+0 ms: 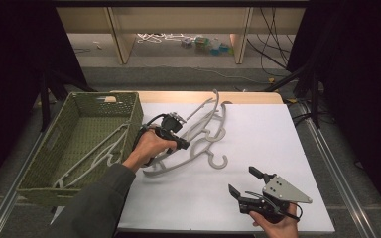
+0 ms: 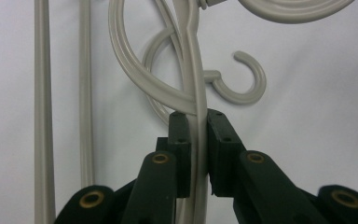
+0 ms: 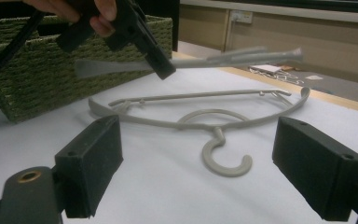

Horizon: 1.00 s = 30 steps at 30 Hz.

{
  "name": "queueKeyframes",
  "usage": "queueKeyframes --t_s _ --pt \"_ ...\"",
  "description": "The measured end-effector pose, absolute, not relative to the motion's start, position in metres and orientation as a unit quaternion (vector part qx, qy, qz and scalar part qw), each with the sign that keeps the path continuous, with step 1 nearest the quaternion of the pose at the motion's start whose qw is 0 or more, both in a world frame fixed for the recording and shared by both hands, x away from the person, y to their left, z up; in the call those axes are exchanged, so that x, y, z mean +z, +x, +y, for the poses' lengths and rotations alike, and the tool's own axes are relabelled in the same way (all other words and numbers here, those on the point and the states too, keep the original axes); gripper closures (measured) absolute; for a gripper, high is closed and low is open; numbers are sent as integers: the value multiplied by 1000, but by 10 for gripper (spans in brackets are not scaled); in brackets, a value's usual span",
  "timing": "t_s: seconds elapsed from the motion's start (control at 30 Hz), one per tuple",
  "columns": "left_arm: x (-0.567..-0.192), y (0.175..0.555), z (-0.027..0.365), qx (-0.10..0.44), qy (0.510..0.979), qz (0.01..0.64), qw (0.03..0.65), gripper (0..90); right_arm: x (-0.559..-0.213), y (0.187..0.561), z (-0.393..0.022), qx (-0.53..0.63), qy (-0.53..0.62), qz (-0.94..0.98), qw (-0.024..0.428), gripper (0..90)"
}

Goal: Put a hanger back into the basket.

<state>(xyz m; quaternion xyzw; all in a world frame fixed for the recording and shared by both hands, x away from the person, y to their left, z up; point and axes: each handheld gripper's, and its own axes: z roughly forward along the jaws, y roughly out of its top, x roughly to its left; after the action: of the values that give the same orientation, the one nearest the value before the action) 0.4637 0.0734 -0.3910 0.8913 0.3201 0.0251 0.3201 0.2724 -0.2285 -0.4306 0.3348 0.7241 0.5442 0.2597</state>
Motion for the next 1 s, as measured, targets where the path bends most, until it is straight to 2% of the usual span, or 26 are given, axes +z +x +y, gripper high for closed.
queueKeyframes --t_s 0.27,0.47,0.8,1.0 --pt "-360 448 74 28 864 333 376 813 -431 272 -228 544 336 724 259 168" --pt "-328 439 90 33 850 330 410 813 -431 272 -228 545 336 724 257 168" --pt "-273 422 138 66 828 325 453 814 -432 273 -227 551 335 721 254 165" --pt "-254 412 173 104 827 332 441 814 -433 273 -226 551 335 720 254 165"
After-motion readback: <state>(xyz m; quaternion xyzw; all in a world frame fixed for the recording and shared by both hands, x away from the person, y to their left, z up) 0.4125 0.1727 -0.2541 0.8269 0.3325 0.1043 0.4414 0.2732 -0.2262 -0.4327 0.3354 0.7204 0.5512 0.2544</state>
